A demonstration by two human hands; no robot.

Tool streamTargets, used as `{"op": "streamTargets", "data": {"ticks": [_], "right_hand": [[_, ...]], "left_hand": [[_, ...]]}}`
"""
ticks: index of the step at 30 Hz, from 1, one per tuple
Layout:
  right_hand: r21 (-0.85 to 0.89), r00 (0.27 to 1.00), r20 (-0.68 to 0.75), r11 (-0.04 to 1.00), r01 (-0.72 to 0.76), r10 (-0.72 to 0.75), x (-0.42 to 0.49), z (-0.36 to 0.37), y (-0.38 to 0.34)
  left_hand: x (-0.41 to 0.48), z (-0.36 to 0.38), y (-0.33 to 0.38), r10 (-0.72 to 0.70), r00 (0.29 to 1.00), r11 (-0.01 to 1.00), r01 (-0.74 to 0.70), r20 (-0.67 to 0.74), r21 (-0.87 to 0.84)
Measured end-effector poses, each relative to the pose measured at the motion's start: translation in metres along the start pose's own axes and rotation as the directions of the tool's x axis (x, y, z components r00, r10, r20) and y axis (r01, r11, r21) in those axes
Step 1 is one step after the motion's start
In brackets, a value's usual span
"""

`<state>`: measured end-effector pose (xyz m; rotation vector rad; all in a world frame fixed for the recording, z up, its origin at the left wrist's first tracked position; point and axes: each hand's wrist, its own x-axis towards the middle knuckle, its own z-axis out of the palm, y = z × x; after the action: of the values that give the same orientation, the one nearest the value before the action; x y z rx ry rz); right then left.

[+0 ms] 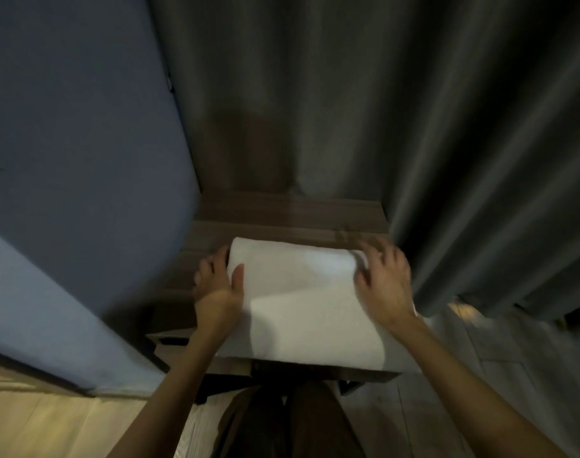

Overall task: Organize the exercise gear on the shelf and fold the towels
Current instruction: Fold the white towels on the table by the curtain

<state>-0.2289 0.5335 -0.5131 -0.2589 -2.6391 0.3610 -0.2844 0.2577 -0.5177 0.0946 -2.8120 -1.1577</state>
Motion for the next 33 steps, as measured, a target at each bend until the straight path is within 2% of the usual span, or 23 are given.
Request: {"op": "streamTargets", "data": {"ticks": [2,4,6,9,13,17,19,20,21,22,23,24,26,29,33], "right_hand": [[0.11,0.976,0.18,0.988,0.107,-0.125,0.017,0.006,-0.014],[0.192,0.902,0.399,0.977,0.093,-0.164,0.036,0.013,-0.026],[0.164,0.812,0.569,0.985,0.044,-0.131,0.055,0.02,-0.032],[0.058,0.689,0.722,0.998,0.031,-0.063,0.076,0.028,-0.029],[0.001,0.637,0.77,0.999,0.039,-0.025,0.082,0.034,-0.026],[-0.011,0.707,0.704,0.997,-0.073,0.059,0.067,0.029,-0.022],[-0.039,0.739,0.657,0.987,-0.159,0.145,0.055,0.028,-0.02],[-0.042,0.741,0.639,0.972,-0.233,0.206,0.049,0.027,-0.019],[-0.033,0.728,0.63,0.946,-0.321,0.269,0.044,0.026,-0.017],[-0.019,0.703,0.632,0.913,-0.408,0.327,0.04,0.025,-0.015],[-0.002,0.675,0.636,0.876,-0.483,0.374,0.037,0.023,-0.012],[0.015,0.653,0.637,0.84,-0.542,0.41,0.033,0.021,-0.01],[0.054,0.623,0.634,0.778,-0.626,0.458,0.027,0.018,-0.011],[0.117,0.614,0.625,0.721,-0.683,0.481,0.012,0.015,-0.021],[0.124,0.632,0.589,0.717,-0.686,0.503,-0.012,0.011,-0.037]], "left_hand": [[-0.024,0.002,0.005,0.116,0.99,0.993,-0.114,0.078,-0.032],[-0.044,0.008,0.007,0.219,0.96,0.96,-0.244,0.176,0.139],[-0.057,0.015,0.001,0.28,0.926,0.898,-0.346,0.253,0.273],[-0.063,0.021,-0.011,0.302,0.916,0.861,-0.381,0.265,0.337],[-0.055,0.024,-0.011,0.325,0.908,0.83,-0.408,0.264,0.38],[-0.042,0.021,-0.01,0.346,0.901,0.768,-0.433,0.262,0.473],[-0.029,0.017,-0.008,0.314,0.915,0.729,-0.404,0.253,0.553],[-0.023,0.014,-0.005,0.277,0.926,0.742,-0.376,0.257,0.554],[-0.017,0.012,-0.002,0.217,0.938,0.804,-0.328,0.27,0.496],[-0.014,0.009,0.003,0.14,0.946,0.898,-0.246,0.294,0.365],[-0.014,0.008,0.008,0.057,0.943,0.975,-0.124,0.328,0.185],[-0.018,0.009,0.012,-0.012,0.932,1.0,0.01,0.361,0.008],[-0.033,0.014,0.017,-0.096,0.911,0.959,0.192,0.4,-0.208],[-0.054,0.023,0.019,-0.067,0.91,0.889,0.241,0.409,-0.389],[-0.05,0.024,0.028,-0.135,0.908,0.841,0.316,0.396,-0.439]]}}
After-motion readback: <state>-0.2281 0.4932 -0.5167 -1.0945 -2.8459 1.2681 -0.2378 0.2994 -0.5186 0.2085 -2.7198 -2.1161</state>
